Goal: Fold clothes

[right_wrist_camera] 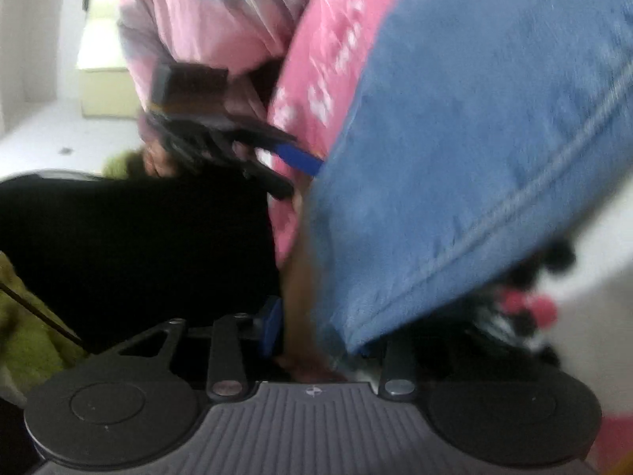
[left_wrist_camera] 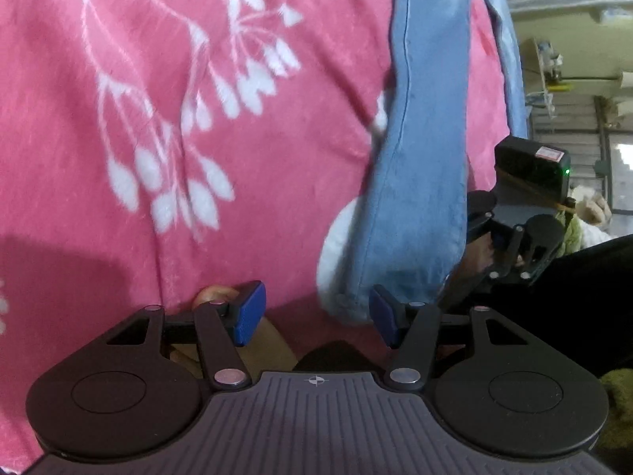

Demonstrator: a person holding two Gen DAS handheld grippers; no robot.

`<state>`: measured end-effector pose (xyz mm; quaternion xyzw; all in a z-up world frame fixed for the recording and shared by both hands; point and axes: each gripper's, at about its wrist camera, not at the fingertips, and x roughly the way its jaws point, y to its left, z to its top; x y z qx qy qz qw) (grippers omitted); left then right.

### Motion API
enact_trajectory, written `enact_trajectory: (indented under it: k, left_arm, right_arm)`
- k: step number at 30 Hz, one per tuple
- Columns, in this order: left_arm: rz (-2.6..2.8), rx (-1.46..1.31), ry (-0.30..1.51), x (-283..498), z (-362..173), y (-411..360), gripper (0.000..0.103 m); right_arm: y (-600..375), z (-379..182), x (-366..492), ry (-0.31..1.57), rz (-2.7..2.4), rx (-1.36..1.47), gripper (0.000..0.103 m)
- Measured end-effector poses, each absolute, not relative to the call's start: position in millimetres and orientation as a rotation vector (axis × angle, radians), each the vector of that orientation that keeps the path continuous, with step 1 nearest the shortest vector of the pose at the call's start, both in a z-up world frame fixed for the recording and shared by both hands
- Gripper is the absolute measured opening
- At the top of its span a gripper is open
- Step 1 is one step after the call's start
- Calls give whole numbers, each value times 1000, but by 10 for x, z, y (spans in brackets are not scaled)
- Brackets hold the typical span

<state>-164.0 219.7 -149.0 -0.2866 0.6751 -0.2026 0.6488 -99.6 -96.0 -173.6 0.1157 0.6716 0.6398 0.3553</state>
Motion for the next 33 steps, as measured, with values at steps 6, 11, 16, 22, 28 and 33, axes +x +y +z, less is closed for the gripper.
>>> enact_trajectory:
  k: [6, 11, 16, 22, 28, 33]
  left_arm:
    - [-450, -580, 1492, -1464, -1350, 2162, 58]
    - [-458, -434, 1373, -1250, -1090, 1872, 58]
    - [-472, -263, 1320, -1186, -1072, 1386, 58]
    - [-443, -86, 1378, -1310, -1260, 1096, 58]
    - [-418, -51, 1411, -1360, -1371, 980, 57]
    - [-410, -86, 1429, -1363, -1407, 1044, 57]
  right_arm:
    - [-897, -1450, -1250, 1696, 1698, -130, 42]
    - [-1137, -1046, -1095, 1571, 1666, -354, 43]
    - [-1440, -589, -339, 1283, 1442, -198, 43]
    - [-1250, -667, 62, 955, 1054, -133, 41]
    - [-974, -925, -437, 895, 1135, -306, 38]
    - [-869, -967, -1179, 953, 1433, -391, 39]
